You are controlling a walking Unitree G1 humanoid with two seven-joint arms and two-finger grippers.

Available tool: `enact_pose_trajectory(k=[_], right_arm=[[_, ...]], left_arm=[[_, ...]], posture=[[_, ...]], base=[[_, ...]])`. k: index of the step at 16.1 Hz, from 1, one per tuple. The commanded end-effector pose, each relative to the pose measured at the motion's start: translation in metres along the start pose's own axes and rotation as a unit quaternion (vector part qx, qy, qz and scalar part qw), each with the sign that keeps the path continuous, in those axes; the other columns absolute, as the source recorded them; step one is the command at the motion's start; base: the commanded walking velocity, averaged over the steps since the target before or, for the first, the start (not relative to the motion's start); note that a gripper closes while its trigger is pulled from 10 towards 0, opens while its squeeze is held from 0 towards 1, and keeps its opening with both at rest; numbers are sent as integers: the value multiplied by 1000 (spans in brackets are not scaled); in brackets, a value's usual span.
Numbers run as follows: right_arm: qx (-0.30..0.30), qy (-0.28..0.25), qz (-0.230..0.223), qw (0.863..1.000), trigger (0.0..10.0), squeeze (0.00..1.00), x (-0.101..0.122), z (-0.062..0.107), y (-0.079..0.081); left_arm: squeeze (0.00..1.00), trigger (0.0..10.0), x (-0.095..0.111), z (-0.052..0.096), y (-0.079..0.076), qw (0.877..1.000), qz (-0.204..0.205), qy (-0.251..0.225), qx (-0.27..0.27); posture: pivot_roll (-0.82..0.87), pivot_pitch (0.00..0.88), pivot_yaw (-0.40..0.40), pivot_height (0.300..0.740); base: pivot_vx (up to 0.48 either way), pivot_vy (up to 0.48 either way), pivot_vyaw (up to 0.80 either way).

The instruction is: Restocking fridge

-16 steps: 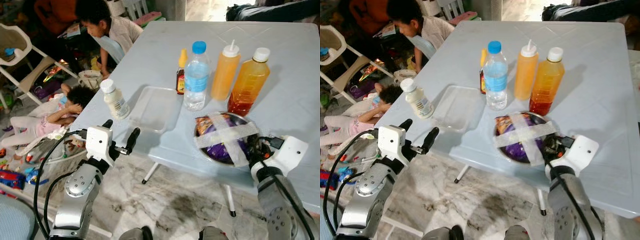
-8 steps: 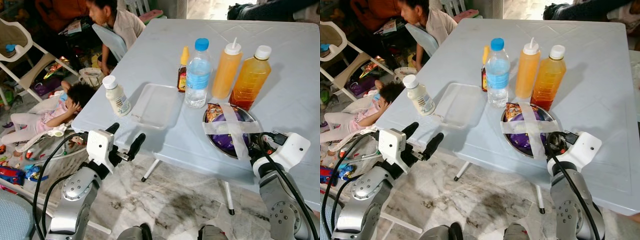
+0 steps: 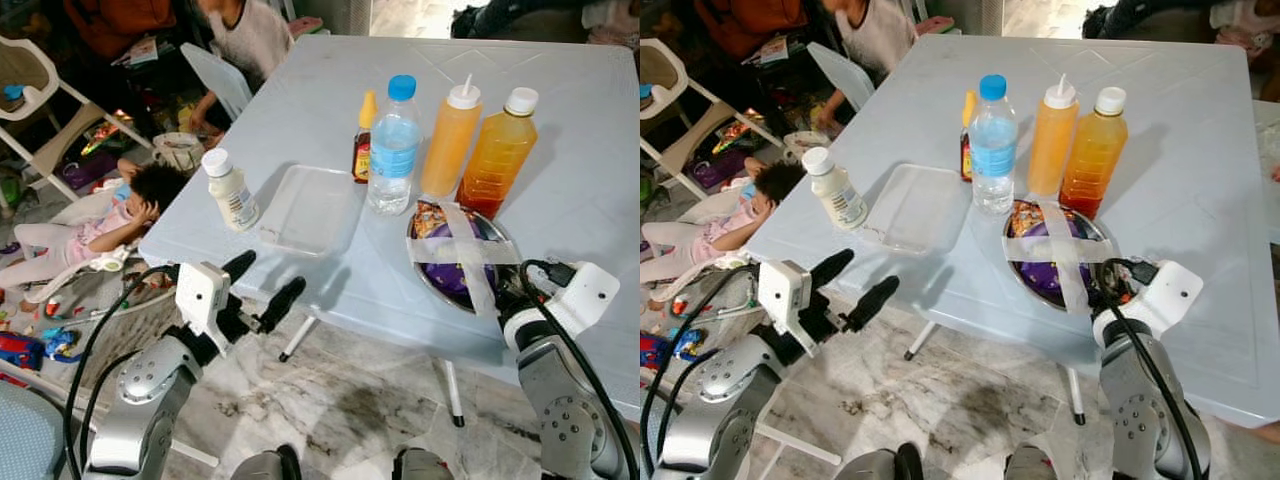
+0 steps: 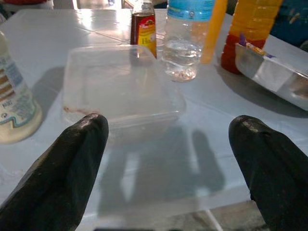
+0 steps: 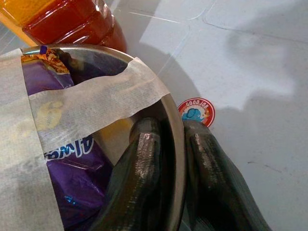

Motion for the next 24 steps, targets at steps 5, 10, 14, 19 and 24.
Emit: enact_pose_trajectory(k=[5, 10, 14, 19, 24], right_arm=[[-23, 57, -4, 998, 0, 0, -24, -5, -12], [44, -74, 71, 994, 0, 0, 13, 14, 25], [60, -104, 48, 992, 0, 0, 24, 20, 39], [64, -69, 69, 993, 10000, 0, 6, 20, 37], [84, -63, 109, 989, 0, 0, -5, 34, 36]], left_arm=[[0, 10000, -1, 3, 8, 1000, -20, 8, 18], [0, 10000, 0, 0, 11, 999, -26, 0, 47], [0, 10000, -1, -3, 10, 998, -26, -3, 52], [0, 10000, -1, -8, 9, 998, -28, -5, 57], [0, 10000, -7, -7, 13, 997, -29, 8, 75]], posture=[[-98, 144, 161, 740], [-104, 143, 161, 740], [-110, 138, 161, 740], [-120, 134, 158, 740], [-121, 126, 160, 740]], base=[[0, 0, 0], [0, 0, 0], [0, 0, 0], [0, 0, 0], [0, 0, 0]])
Point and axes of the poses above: a point about 5 cm out from each wrist's last joint towards the gripper, its own z axis pointing back from the gripper into the wrist, its own x axis along the axis of the wrist's last joint, y = z × x, the point moved 5 cm from there along -z, pointing out of the wrist towards the gripper, and after that the axes turned 2 degrees about -z, right-handed, at the moved point
